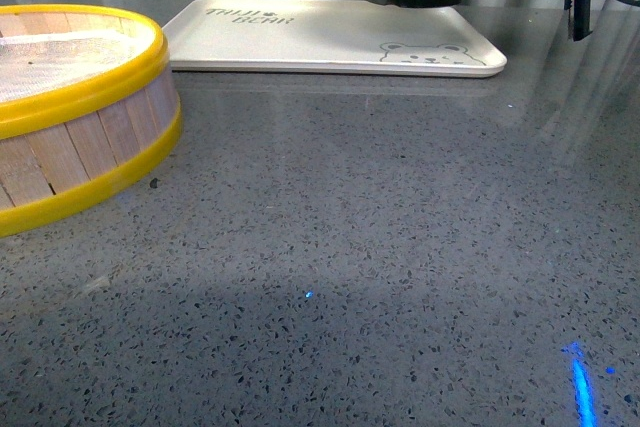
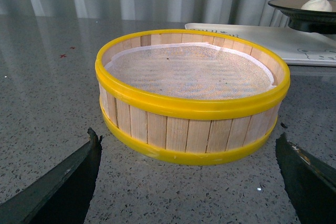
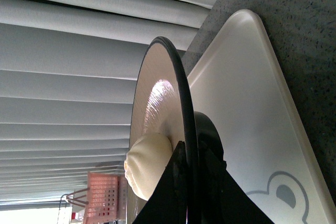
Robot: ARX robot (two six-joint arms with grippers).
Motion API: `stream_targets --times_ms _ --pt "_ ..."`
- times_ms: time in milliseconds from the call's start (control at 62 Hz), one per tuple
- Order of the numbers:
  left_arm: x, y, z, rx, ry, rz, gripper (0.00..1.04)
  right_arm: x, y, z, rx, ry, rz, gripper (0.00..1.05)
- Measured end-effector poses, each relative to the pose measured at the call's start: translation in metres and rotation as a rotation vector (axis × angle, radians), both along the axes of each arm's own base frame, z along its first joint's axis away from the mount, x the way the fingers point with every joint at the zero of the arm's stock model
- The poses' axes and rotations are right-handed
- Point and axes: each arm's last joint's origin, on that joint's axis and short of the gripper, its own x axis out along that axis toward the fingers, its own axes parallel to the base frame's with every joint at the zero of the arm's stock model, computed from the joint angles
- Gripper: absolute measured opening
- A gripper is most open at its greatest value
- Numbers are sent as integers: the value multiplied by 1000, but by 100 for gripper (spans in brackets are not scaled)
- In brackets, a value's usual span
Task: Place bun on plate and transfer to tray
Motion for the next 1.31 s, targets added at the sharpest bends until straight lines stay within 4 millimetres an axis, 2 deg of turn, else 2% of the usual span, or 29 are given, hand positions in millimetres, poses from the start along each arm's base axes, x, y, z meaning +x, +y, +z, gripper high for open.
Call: stream_targets --times_ms 226,387,646,742,1307 --pt "0 0 0 0 0 0 98 13 7 -4 1 25 6 2" --pt "0 0 0 0 0 0 98 20 20 -5 -2 34 23 2" --pt "0 0 0 0 0 0 98 12 36 -16 -4 59 53 2" --pt "0 0 0 0 0 0 98 8 37 -22 -6 70 55 2" --pt "0 0 0 0 0 0 98 -8 26 -25 -22 83 34 2"
